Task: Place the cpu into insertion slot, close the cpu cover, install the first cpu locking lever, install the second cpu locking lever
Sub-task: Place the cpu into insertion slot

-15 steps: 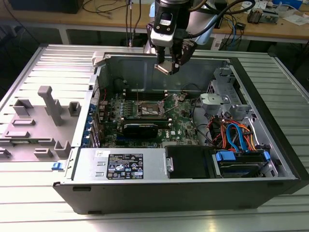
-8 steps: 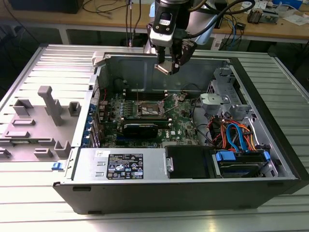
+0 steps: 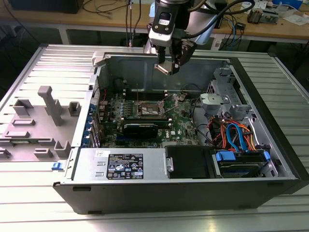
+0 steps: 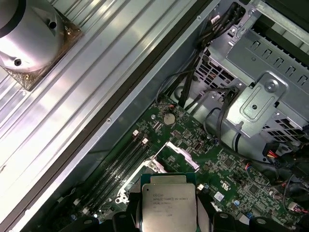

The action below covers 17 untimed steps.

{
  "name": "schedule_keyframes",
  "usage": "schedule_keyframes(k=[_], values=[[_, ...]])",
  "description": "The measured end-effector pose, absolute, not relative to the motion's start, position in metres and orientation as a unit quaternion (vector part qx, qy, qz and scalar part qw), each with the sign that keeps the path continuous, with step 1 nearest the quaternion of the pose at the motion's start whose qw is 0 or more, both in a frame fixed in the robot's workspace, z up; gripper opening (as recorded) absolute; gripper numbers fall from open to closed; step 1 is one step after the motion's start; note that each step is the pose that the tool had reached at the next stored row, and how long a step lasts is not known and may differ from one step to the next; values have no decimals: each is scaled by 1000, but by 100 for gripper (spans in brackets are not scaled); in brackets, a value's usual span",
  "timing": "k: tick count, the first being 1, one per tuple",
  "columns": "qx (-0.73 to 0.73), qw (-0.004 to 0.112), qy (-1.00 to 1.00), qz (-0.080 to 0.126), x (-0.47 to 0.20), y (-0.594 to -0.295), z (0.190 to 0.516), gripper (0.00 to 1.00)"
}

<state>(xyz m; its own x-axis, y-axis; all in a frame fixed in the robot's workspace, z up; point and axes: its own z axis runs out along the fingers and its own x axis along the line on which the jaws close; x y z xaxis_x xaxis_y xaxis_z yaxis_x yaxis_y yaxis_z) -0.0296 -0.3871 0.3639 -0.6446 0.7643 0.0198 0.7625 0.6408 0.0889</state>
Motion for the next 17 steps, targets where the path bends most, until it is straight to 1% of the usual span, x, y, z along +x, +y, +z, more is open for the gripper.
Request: schedule_keyframes(k=[17], values=[[435, 10, 899, 44, -30, -387, 364, 55]])
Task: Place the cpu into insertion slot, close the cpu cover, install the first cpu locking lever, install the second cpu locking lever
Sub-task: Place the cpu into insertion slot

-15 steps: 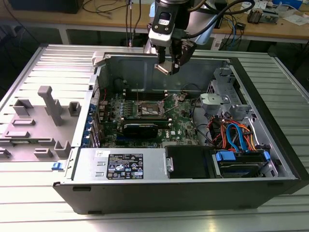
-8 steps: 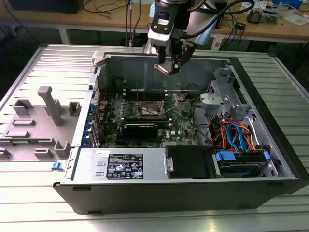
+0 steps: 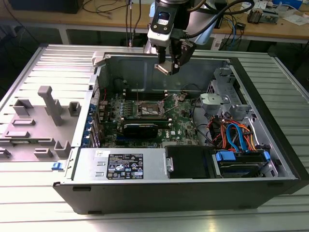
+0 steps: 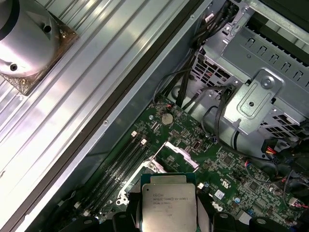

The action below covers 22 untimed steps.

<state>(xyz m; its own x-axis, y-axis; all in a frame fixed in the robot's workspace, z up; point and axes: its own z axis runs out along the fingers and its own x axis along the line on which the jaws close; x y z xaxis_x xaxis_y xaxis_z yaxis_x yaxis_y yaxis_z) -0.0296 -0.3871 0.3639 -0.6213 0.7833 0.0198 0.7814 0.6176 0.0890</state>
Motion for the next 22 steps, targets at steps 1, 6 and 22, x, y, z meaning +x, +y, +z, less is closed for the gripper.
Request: schedule_keyframes(k=[1, 6, 22], values=[[435, 10, 899, 44, -30, -387, 364, 55], [435, 10, 899, 44, -30, -388, 364, 55], [462, 12, 885, 44, -30, -390, 363, 55]])
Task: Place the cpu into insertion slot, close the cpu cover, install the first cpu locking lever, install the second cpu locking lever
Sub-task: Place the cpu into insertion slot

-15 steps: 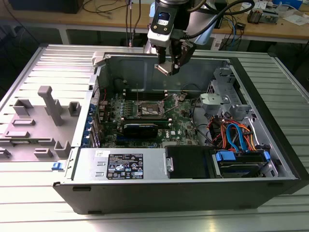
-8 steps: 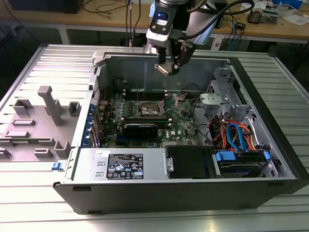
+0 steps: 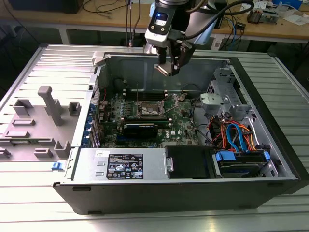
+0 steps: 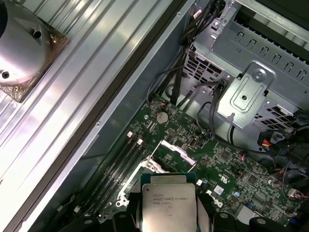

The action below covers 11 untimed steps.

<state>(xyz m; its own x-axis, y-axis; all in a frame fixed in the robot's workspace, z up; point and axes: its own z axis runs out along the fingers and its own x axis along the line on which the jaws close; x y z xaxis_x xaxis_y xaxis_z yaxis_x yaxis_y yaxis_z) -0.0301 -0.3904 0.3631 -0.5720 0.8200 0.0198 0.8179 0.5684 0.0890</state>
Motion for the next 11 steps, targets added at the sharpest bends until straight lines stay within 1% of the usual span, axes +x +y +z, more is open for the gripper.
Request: schedule_keyframes(k=[11], values=[[502, 14, 863, 43, -30, -391, 363, 55]])
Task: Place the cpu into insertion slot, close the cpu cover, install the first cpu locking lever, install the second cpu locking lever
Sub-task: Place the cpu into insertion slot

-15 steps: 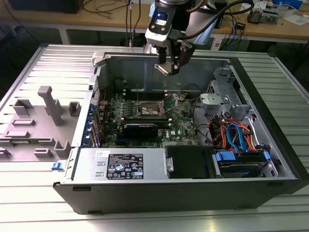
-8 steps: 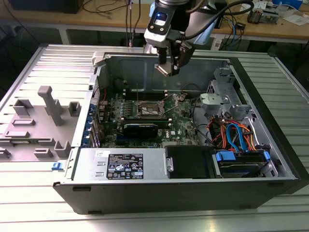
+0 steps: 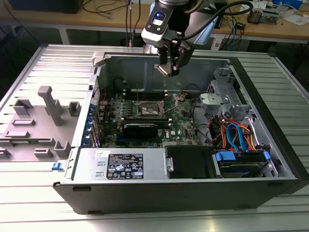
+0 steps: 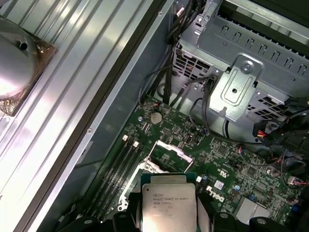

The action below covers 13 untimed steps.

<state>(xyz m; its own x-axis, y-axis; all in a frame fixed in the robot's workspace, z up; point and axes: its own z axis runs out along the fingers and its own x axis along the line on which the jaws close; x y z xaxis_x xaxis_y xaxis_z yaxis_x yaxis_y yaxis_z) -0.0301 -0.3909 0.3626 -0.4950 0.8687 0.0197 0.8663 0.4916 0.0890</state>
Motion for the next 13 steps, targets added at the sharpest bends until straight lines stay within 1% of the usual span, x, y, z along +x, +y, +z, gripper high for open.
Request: schedule_keyframes(k=[13], values=[[505, 14, 862, 43, -30, -391, 363, 55]])
